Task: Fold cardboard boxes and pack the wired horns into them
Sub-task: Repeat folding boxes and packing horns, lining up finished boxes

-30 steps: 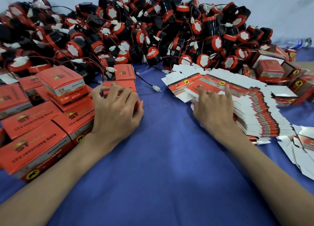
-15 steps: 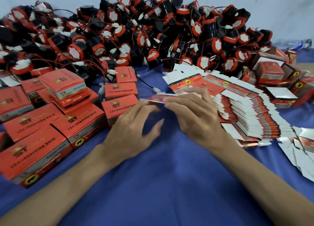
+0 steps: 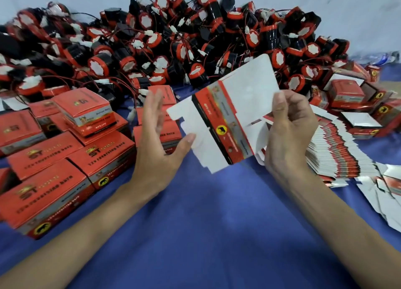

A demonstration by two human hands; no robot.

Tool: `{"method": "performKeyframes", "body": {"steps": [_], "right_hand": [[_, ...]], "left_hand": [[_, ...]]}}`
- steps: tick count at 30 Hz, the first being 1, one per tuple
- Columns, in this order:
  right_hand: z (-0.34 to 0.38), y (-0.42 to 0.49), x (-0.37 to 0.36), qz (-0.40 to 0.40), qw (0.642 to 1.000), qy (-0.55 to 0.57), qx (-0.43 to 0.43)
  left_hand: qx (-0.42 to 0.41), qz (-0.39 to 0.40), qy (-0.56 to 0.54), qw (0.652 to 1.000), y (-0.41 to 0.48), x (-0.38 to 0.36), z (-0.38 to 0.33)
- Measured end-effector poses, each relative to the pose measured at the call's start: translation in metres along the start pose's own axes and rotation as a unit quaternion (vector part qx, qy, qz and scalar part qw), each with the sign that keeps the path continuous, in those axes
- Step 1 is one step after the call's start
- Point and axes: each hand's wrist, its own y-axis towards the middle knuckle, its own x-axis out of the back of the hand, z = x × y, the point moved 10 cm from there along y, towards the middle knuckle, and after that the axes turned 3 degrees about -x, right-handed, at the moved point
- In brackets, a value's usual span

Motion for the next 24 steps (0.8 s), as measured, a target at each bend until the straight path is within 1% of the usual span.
{"method": "performKeyframes", "body": {"steps": [2, 4, 5, 6, 8, 9, 11, 13, 14, 15, 17, 19, 21, 24], "right_hand": [[-0.006, 0.004, 0.006, -0.02, 1.0, -0.016, -0.015], [-0.011, 0.006, 0.007, -0.017, 0.999, -0.036, -0.028], [-0.013, 0.004, 0.003, -0.002, 0.998, -0.045, -0.032], [-0.015, 0.002, -0.001, 0.017, 0.997, -0.062, -0.03], [-0.015, -0.008, -0.015, 0.076, 0.987, -0.145, -0.002], [-0.014, -0.015, -0.026, 0.12, 0.973, -0.195, 0.023], [-0.018, -0.035, -0.051, 0.225, 0.93, -0.284, 0.066], [-0.033, -0.061, -0.073, 0.336, 0.874, -0.347, 0.06], [-0.042, -0.071, -0.08, 0.373, 0.85, -0.368, 0.057], [-0.048, -0.076, -0.082, 0.39, 0.836, -0.383, 0.053], [-0.056, -0.077, -0.082, 0.398, 0.829, -0.39, 0.03], [-0.061, -0.079, -0.083, 0.413, 0.828, -0.38, 0.003], [-0.062, -0.086, -0.087, 0.435, 0.819, -0.374, -0.007], [-0.058, -0.088, -0.088, 0.455, 0.832, -0.316, -0.036]], "left_hand": [[0.04, -0.001, -0.039, 0.998, 0.0, 0.001, 0.004], [0.078, 0.024, -0.052, 0.995, -0.003, -0.005, 0.009], [0.076, 0.034, -0.019, 0.996, -0.005, -0.007, 0.011], [0.056, 0.035, 0.031, 0.997, -0.005, -0.007, 0.008], [0.029, 0.023, 0.076, 0.996, -0.006, -0.005, 0.003], [0.029, 0.015, 0.079, 0.996, -0.005, -0.003, 0.002], [0.038, -0.003, 0.077, 0.996, -0.002, 0.003, 0.002], [0.041, 0.0, 0.071, 0.997, -0.001, 0.003, 0.001], [0.033, 0.005, 0.07, 0.997, 0.0, 0.003, -0.001], [0.032, 0.009, 0.064, 0.997, 0.0, 0.001, -0.002], [0.05, 0.01, 0.036, 0.998, -0.002, -0.001, 0.001], [0.049, 0.021, 0.032, 0.998, -0.001, -0.002, 0.001], [0.061, 0.07, 0.027, 0.995, -0.002, -0.012, 0.002], [0.081, 0.113, -0.023, 0.99, -0.003, -0.021, 0.008]]}}
